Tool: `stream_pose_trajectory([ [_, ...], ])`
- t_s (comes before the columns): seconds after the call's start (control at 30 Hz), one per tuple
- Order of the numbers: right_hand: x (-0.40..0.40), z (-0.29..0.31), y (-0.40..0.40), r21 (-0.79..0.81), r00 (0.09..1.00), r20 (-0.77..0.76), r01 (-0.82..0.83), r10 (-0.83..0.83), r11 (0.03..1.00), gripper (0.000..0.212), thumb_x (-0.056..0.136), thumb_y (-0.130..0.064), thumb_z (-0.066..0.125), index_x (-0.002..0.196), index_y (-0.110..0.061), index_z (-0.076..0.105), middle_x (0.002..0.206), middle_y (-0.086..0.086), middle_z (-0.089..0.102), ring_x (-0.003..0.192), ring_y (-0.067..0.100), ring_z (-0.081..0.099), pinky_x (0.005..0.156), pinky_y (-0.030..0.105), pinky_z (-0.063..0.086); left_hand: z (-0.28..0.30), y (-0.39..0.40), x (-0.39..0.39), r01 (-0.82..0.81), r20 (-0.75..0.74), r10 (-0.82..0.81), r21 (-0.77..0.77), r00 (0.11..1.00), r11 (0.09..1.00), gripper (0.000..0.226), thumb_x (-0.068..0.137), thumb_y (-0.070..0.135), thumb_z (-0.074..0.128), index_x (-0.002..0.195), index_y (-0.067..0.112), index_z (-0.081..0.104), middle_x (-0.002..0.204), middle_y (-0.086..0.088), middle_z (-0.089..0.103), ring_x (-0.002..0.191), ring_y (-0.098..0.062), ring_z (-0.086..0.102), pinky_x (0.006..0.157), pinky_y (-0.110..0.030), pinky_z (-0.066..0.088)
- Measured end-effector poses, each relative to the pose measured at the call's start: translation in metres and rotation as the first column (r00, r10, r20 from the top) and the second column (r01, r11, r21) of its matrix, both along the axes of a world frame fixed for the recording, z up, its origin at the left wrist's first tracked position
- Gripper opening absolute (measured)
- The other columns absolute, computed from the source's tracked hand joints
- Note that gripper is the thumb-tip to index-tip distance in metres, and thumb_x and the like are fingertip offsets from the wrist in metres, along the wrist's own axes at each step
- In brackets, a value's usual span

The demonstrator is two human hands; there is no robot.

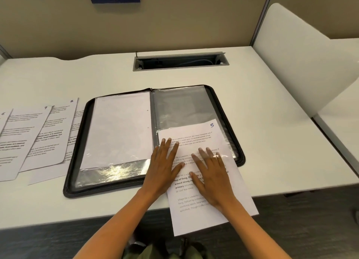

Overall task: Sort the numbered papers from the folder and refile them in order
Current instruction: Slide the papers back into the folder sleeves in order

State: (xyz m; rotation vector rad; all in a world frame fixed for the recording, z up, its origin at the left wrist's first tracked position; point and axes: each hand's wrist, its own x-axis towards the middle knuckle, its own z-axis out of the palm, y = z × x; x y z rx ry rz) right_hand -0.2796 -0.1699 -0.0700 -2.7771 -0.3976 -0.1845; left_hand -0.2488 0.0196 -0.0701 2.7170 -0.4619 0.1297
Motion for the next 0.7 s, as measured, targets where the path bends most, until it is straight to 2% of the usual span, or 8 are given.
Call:
stream_pose_trajectory([
  [0.1, -0.009, -0.004, -0.004, -0.085, 0.999, -0.017, -0.035, 0.034, 0.996, 0.06, 0.098, -0.057, 0.019, 0.146, -0.024, 0.035, 0.153, 0.008, 0.033, 0.143, 0.028, 0.022, 0.112, 0.048, 0.015, 0.001, -0.001, 0.001, 0.032, -0.049, -0.029, 0.053, 0.998, 0.998, 0.065, 0.092, 0.062, -0.003, 0.148, 0.029, 0.004, 0.156, 0.001, -0.004, 0.144, -0.015, -0.01, 0.118, -0.037, -0.003],
  [0.23, 0.001, -0.006, 0.001, -0.156, 0.998, -0.07, -0.005, -0.005, 0.988, 0.063, 0.098, -0.059, 0.015, 0.149, -0.025, 0.026, 0.156, 0.007, 0.025, 0.144, 0.027, 0.017, 0.111, 0.049, 0.013, 0.006, -0.002, 0.0, 0.077, -0.111, -0.068, 0.084, 0.991, 0.993, 0.067, 0.084, 0.066, -0.018, 0.144, 0.04, -0.004, 0.154, 0.007, -0.015, 0.142, -0.013, -0.02, 0.116, -0.033, -0.014],
  [0.47, 0.037, 0.0, 0.012, -0.176, 0.989, -0.142, 0.004, -0.03, 0.984, 0.071, 0.096, -0.063, 0.006, 0.146, -0.023, 0.036, 0.153, 0.009, 0.031, 0.141, 0.034, 0.028, 0.11, 0.052, 0.008, 0.008, -0.003, 0.001, 0.09, -0.171, -0.071, 0.111, 0.983, 0.99, 0.064, 0.079, 0.069, -0.021, 0.138, 0.045, -0.018, 0.153, 0.007, -0.019, 0.141, -0.014, -0.024, 0.115, -0.033, -0.016],
  [0.53, 0.037, 0.003, 0.012, -0.127, 0.991, -0.13, 0.007, -0.023, 0.992, 0.075, 0.094, -0.064, 0.003, 0.145, -0.021, 0.037, 0.152, 0.01, 0.033, 0.141, 0.033, 0.027, 0.113, 0.049, 0.004, 0.006, -0.002, 0.002, 0.089, -0.182, -0.068, 0.108, 0.981, 0.99, 0.064, 0.079, 0.07, -0.02, 0.138, 0.046, -0.018, 0.153, 0.008, -0.02, 0.141, -0.014, -0.024, 0.115, -0.034, -0.016],
  [0.6, 0.025, 0.007, 0.013, -0.062, 0.996, -0.077, 0.031, -0.036, 0.998, 0.072, 0.097, -0.06, 0.008, 0.141, -0.017, 0.045, 0.147, 0.012, 0.042, 0.139, 0.031, 0.033, 0.114, 0.044, 0.009, 0.005, -0.002, 0.002, 0.09, -0.179, -0.071, 0.103, 0.981, 0.991, 0.065, 0.079, 0.069, -0.02, 0.14, 0.045, -0.015, 0.153, 0.008, -0.019, 0.141, -0.014, -0.024, 0.115, -0.034, -0.016],
  [0.7, -0.005, 0.007, 0.013, 0.028, 0.998, 0.04, 0.042, -0.043, 0.999, 0.059, 0.1, -0.051, 0.022, 0.126, -0.013, 0.058, 0.13, 0.012, 0.057, 0.127, 0.028, 0.044, 0.111, 0.042, 0.025, 0.004, -0.001, 0.002, 0.094, -0.165, -0.079, 0.09, 0.983, 0.991, 0.066, 0.081, 0.068, -0.019, 0.142, 0.044, -0.01, 0.154, 0.007, -0.017, 0.142, -0.015, -0.022, 0.113, -0.031, -0.019],
])
